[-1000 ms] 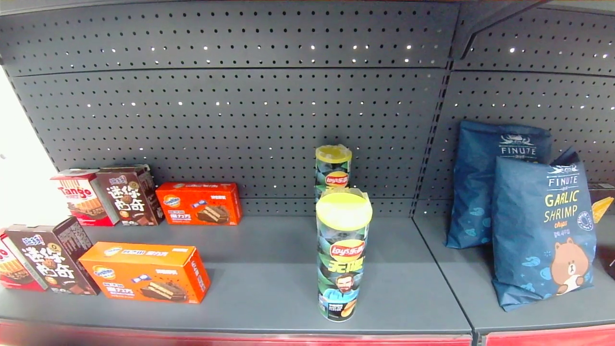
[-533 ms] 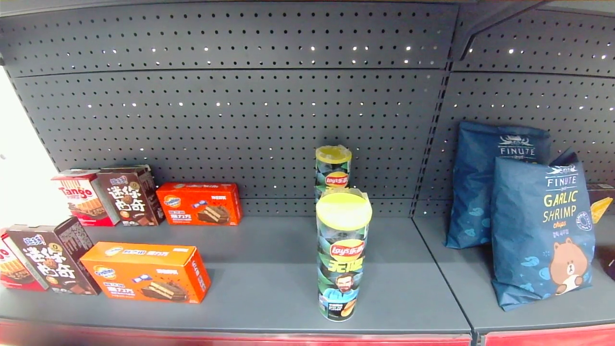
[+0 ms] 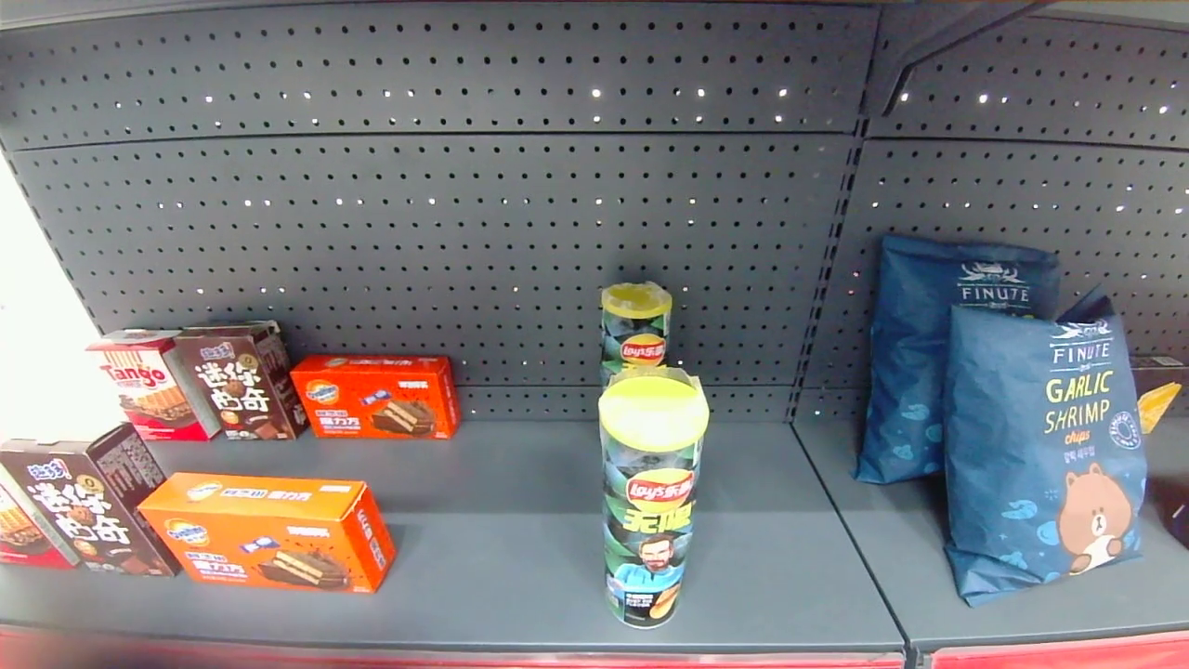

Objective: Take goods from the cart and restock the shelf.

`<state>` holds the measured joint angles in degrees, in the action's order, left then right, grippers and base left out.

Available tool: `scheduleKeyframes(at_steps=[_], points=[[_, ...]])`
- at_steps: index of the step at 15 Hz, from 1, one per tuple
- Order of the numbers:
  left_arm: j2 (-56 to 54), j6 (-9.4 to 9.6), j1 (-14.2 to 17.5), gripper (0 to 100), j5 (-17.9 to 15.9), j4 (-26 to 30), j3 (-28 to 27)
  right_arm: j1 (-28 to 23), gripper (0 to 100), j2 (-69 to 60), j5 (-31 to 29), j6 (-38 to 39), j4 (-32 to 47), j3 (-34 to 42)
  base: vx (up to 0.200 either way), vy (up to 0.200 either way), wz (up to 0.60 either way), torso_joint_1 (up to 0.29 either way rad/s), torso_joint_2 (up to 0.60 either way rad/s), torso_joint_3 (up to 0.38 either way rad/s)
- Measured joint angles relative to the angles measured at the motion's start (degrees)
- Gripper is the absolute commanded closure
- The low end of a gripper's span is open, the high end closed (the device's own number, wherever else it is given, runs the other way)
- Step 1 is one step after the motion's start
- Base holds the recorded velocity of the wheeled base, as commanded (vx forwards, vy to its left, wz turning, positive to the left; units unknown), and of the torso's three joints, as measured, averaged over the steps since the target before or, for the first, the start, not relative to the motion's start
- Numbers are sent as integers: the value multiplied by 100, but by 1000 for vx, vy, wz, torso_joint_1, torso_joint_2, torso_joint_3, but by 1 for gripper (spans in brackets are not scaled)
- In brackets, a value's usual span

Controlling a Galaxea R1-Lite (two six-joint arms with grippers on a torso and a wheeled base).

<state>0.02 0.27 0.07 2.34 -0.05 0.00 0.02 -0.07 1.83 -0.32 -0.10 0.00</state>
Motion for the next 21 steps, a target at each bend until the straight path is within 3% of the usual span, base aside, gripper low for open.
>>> scheduleKeyframes(at_steps=[21], points=[[0,-9,0,0,1,0,0,0,0,0,0,-1,2,0,0,0,0,0,0,0]])
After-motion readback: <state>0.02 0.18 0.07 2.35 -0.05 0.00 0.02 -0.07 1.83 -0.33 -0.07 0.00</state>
